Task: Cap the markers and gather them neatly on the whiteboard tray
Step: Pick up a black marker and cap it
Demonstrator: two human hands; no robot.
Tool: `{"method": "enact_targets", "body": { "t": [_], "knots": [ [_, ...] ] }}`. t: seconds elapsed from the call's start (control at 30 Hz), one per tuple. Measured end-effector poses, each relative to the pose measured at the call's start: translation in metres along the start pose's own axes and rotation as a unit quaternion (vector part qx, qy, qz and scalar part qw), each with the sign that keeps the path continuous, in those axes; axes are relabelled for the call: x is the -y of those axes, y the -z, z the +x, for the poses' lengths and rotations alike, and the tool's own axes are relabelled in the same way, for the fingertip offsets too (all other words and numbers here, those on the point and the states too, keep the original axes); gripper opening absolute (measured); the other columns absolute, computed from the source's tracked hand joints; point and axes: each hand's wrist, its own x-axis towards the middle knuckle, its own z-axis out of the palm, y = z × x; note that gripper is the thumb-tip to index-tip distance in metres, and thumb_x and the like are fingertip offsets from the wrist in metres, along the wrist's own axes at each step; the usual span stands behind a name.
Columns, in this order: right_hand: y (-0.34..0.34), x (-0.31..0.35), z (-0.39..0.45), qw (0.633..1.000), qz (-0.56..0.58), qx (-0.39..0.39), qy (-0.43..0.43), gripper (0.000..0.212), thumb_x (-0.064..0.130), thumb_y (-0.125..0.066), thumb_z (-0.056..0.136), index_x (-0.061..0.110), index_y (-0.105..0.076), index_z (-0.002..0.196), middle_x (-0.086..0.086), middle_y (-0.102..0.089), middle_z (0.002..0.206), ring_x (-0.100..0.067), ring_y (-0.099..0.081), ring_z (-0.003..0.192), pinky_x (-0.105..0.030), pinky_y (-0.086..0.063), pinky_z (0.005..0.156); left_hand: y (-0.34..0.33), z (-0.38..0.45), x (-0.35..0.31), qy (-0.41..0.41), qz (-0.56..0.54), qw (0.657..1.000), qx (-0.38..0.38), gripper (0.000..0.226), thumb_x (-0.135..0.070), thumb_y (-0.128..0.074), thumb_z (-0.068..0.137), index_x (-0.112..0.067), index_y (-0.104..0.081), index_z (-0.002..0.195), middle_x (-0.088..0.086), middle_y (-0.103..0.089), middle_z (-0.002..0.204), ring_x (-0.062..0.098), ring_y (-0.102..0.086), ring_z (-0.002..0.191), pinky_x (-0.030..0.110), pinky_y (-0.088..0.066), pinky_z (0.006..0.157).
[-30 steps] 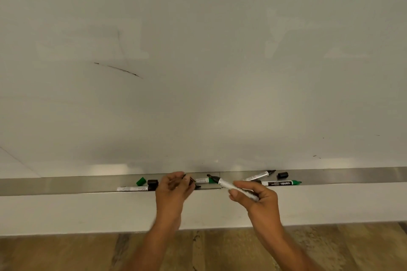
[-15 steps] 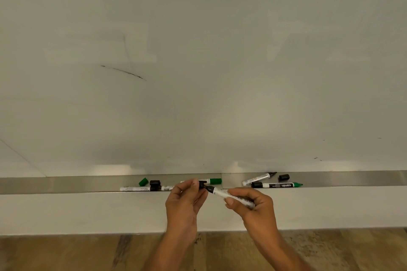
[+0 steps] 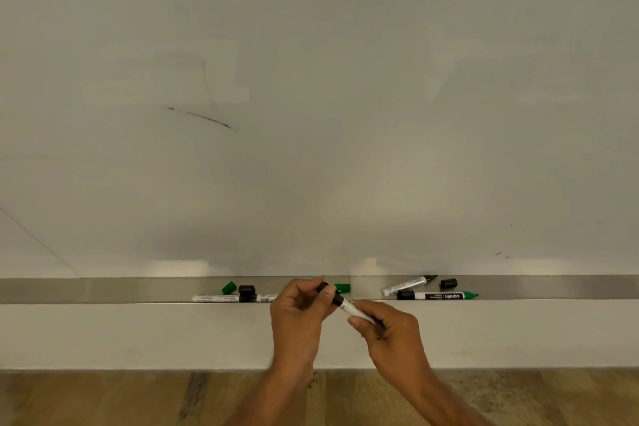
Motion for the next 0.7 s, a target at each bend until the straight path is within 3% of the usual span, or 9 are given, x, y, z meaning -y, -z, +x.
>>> {"method": "enact_targets", "body": {
  "t": [0.17,0.3,0.4,0.5,0.57,0.63,0.7],
  "knots": [
    [-0.007,0.002,-0.004,0.997,0.046,0.020,-0.051,0.031,0.012,-0.071,0.086,0.041,-0.070,0.097,0.004,-0.072,0.073,-0.016,-0.063,0.066,-0.028,-0.056,0.065,0.001,-0.001,-0.003,-0.025,0.033,0.999,0.016,0.023,0.008,-0.070,0.079,-0.014,-0.075,0.086,0.012,-0.075,0.083,0.025,-0.073,0.079,0.023,-0.059,0.066],
    [-0.013,0.003,-0.005,0.993,0.081,0.028,-0.082,0.029,0.009,-0.070,0.087,0.037,-0.072,0.095,0.012,-0.073,0.076,-0.010,-0.064,0.063,-0.019,-0.054,0.060,0.002,0.005,-0.006,-0.038,0.067,0.996,0.036,0.022,0.006,-0.071,0.079,-0.014,-0.075,0.088,0.009,-0.076,0.085,0.024,-0.074,0.082,0.024,-0.060,0.069],
    [-0.013,0.005,0.000,0.985,0.118,0.063,-0.108,0.026,0.010,-0.070,0.086,0.035,-0.072,0.092,0.004,-0.076,0.083,-0.017,-0.070,0.067,-0.024,-0.057,0.062,0.007,0.016,-0.009,-0.060,0.134,0.986,0.074,0.023,-0.003,-0.073,0.081,-0.022,-0.075,0.093,0.002,-0.077,0.087,0.020,-0.073,0.083,0.031,-0.060,0.077],
    [-0.010,0.003,0.013,0.984,0.104,0.077,-0.124,0.016,0.013,-0.070,0.087,0.028,-0.071,0.093,-0.004,-0.075,0.083,-0.020,-0.071,0.074,-0.033,-0.060,0.070,0.018,0.029,-0.008,-0.086,0.200,0.972,0.090,0.021,-0.021,-0.073,0.083,-0.034,-0.073,0.099,-0.011,-0.077,0.090,0.007,-0.071,0.085,0.020,-0.057,0.075],
    [-0.006,-0.004,0.023,0.984,0.083,0.069,-0.138,0.008,0.017,-0.069,0.089,0.024,-0.067,0.094,-0.005,-0.074,0.081,-0.018,-0.066,0.072,-0.032,-0.055,0.068,0.035,0.042,-0.005,-0.110,0.240,0.963,0.061,0.023,-0.022,-0.074,0.082,-0.038,-0.071,0.099,-0.015,-0.076,0.088,0.000,-0.069,0.084,0.012,-0.053,0.072],
    [-0.004,-0.012,0.032,0.981,0.092,0.058,-0.162,0.007,0.019,-0.066,0.091,0.021,-0.063,0.097,-0.002,-0.073,0.085,-0.014,-0.065,0.076,-0.026,-0.052,0.069,0.064,0.059,-0.003,-0.131,0.324,0.937,0.026,0.022,-0.024,-0.076,0.081,-0.034,-0.070,0.100,-0.012,-0.076,0.087,0.002,-0.069,0.084,0.018,-0.052,0.075],
    [-0.004,-0.019,0.040,0.962,0.159,0.028,-0.222,0.012,0.014,-0.064,0.092,0.016,-0.060,0.103,-0.005,-0.073,0.097,-0.016,-0.067,0.087,-0.030,-0.054,0.078,0.099,0.078,-0.001,-0.133,0.452,0.882,0.003,0.025,-0.026,-0.075,0.082,-0.026,-0.069,0.107,-0.007,-0.073,0.098,0.011,-0.066,0.090,0.026,-0.050,0.082]
  ]
}}
